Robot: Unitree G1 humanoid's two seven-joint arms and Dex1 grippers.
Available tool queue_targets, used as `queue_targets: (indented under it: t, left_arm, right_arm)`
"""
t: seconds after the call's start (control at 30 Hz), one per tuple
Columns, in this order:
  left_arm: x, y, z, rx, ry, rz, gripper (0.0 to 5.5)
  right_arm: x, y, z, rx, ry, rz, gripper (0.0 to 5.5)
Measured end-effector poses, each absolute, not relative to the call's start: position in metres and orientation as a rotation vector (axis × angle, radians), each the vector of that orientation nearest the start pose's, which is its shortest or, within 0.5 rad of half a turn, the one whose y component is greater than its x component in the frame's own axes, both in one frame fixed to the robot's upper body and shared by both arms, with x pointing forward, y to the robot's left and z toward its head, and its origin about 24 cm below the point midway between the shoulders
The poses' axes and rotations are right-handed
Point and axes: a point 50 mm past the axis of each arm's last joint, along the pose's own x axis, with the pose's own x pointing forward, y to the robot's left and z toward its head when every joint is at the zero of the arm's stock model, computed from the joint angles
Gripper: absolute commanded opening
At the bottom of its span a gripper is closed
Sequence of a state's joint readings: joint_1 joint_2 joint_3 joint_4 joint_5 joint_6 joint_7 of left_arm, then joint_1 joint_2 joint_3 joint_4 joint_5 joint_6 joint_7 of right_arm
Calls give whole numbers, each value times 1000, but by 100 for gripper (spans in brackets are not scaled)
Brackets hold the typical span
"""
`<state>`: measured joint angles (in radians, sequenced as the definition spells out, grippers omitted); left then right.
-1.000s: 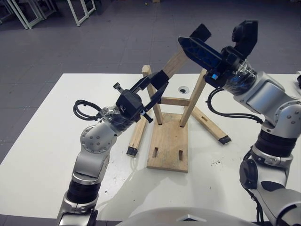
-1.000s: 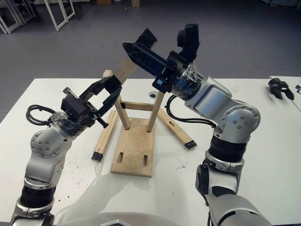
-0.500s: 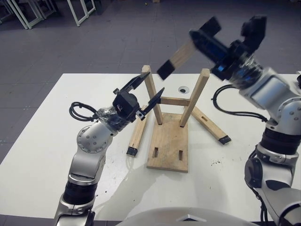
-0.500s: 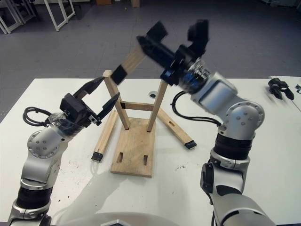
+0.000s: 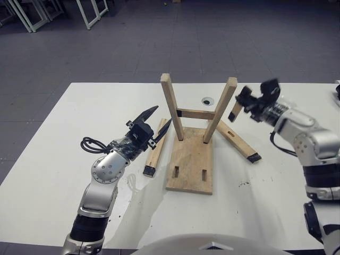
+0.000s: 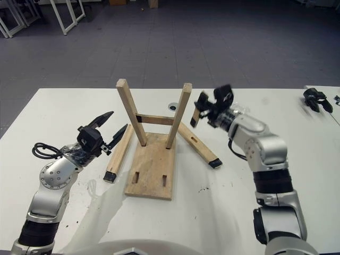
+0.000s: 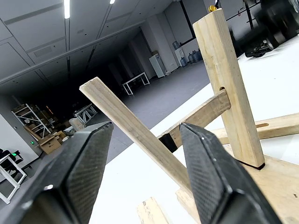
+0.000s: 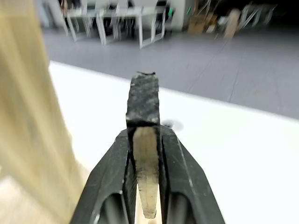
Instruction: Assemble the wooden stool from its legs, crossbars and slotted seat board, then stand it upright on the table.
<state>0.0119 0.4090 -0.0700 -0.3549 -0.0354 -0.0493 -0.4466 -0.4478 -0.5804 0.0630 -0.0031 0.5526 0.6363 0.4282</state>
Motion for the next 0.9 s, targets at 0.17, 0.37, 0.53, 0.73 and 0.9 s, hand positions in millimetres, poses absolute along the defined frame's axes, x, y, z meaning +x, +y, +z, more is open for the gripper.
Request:
queue_targets:
  t: [0.17,0.37,0.53,0.73,0.9]
  left_arm:
    - [232,158,119,432,-276,-590,262]
    - [232,158,118,429,-272,-591,262]
    - [231,158,115,422,-262,-590,262]
    - [231,157,115,422,-261,-590,262]
    - [230,158,115,421,-260,-590,262]
  right_arm:
    - [314,-194,123,-112,290,590,41]
    - [314,-194,114,-116,310,607,41]
    - [313,-192,112,-112,312,619,41]
    - [315,-200,98,-146,367,582,41]
    - [314,-217,93,-153,395,496,41]
